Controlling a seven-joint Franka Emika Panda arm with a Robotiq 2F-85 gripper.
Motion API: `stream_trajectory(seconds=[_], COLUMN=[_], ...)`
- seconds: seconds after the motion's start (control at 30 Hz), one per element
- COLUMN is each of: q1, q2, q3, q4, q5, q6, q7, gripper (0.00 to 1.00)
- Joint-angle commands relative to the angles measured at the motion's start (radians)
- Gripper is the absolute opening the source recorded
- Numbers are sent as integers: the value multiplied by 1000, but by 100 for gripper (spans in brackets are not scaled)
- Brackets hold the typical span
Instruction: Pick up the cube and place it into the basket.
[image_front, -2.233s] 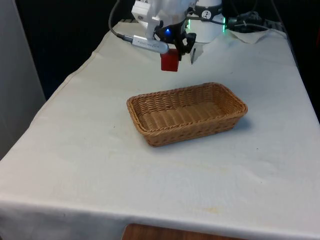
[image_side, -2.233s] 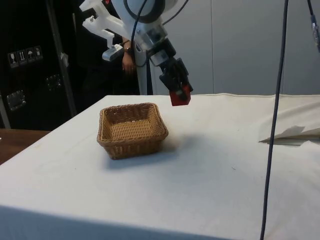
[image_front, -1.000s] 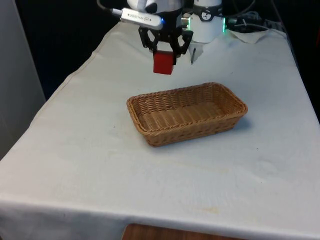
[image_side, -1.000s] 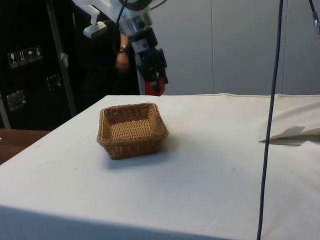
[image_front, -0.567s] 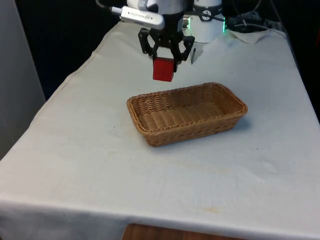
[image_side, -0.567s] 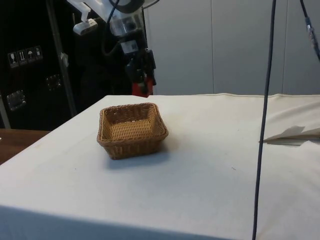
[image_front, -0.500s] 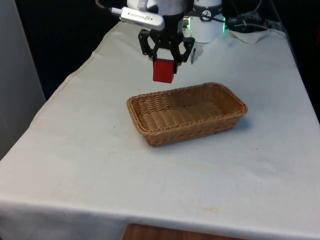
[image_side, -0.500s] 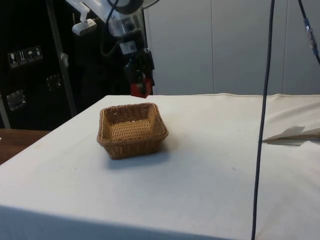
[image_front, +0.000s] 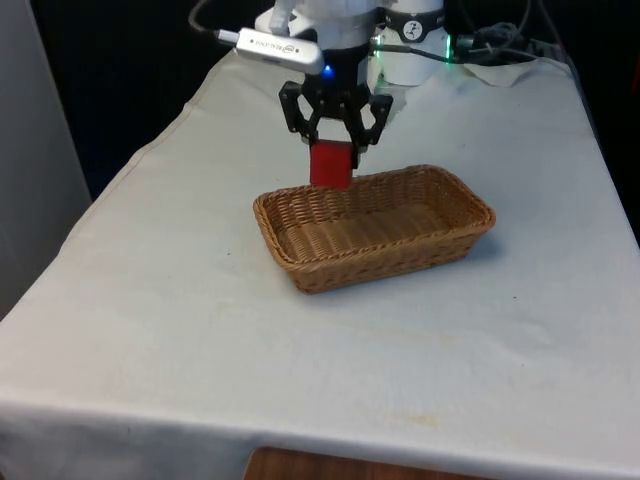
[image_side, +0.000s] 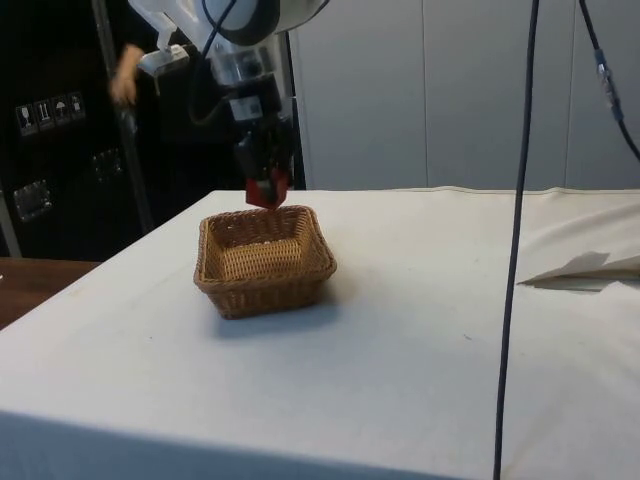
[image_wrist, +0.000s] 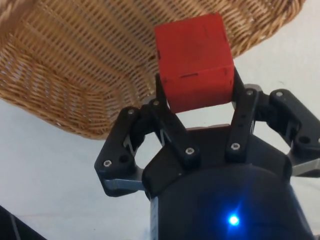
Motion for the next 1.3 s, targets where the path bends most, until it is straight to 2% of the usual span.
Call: stream_trajectory(seconds=[0.0,0.17,0.2,0.23,0.43,0.47,0.5,0.7,0.73,0.77,1.0,1.03,1.07,1.2,1.27], q1=[-6,-6,0,-6,-4,0,-5,-5,0,-5,-8,0,-8,-6,-9], q2=[5,21,18,23,35,35,39,57,56,60,83,83,86,94,100], q3=[8,14,6,15,21,13,24,35,26,36,52,41,54,55,59], q4=[2,-5,-1,-6,-14,-9,-16,-20,-17,-20,-28,-25,-29,-37,-40], q5=[19,52,36,56,78,64,84,100,85,103,132,117,137,150,158], q6=[11,41,25,48,90,71,104,153,136,159,205,190,211,234,243], q7=[-9,-26,-15,-28,-37,-28,-39,-40,-32,-40,-48,-36,-50,-55,-58], gripper=[5,5,5,5,5,5,5,5,5,5,5,5,5,5,5])
